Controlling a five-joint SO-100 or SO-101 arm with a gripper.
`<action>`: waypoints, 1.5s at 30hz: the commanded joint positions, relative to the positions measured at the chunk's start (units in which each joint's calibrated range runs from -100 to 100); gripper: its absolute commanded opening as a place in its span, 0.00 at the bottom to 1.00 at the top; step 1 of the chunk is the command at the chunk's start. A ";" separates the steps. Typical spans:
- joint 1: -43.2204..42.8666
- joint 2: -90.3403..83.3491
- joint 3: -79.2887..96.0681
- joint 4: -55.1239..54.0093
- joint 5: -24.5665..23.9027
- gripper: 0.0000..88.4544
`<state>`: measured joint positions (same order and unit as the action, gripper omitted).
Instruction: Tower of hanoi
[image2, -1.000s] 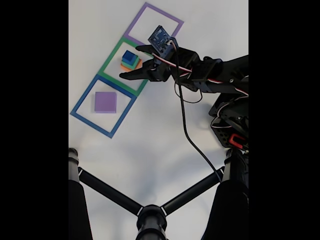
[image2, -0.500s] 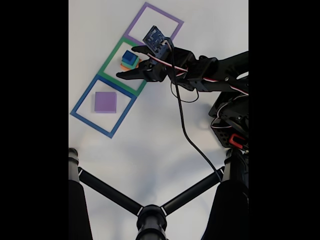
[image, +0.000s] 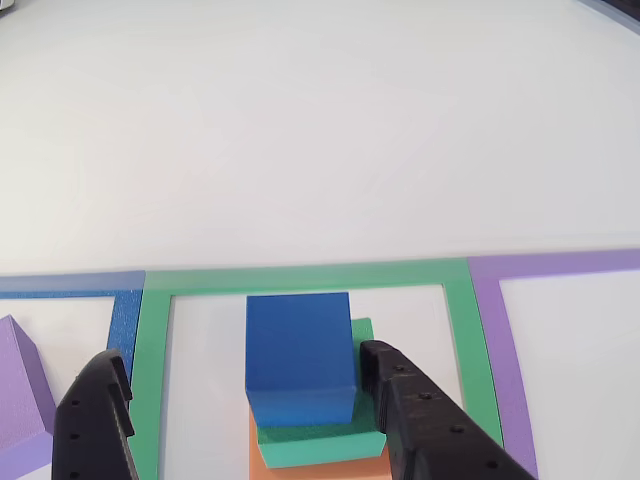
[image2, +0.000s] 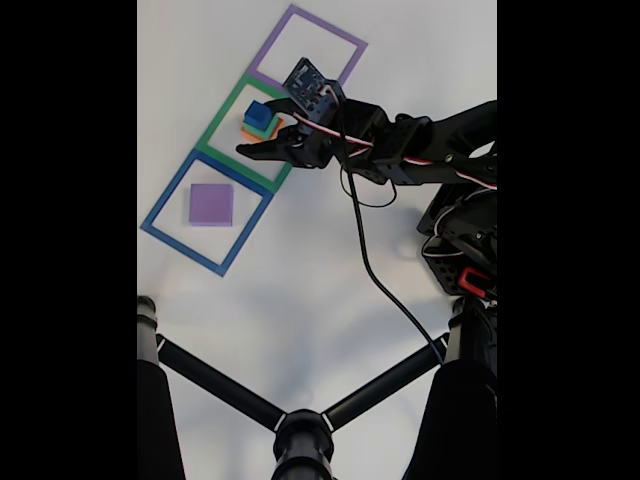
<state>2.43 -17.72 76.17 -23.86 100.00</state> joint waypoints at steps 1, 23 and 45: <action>-0.79 0.09 -3.07 -1.19 0.00 0.27; -1.48 1.69 -4.80 -1.19 0.00 0.15; -1.48 4.17 -6.52 -2.73 0.00 0.06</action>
<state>1.46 -13.01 72.22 -25.68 100.00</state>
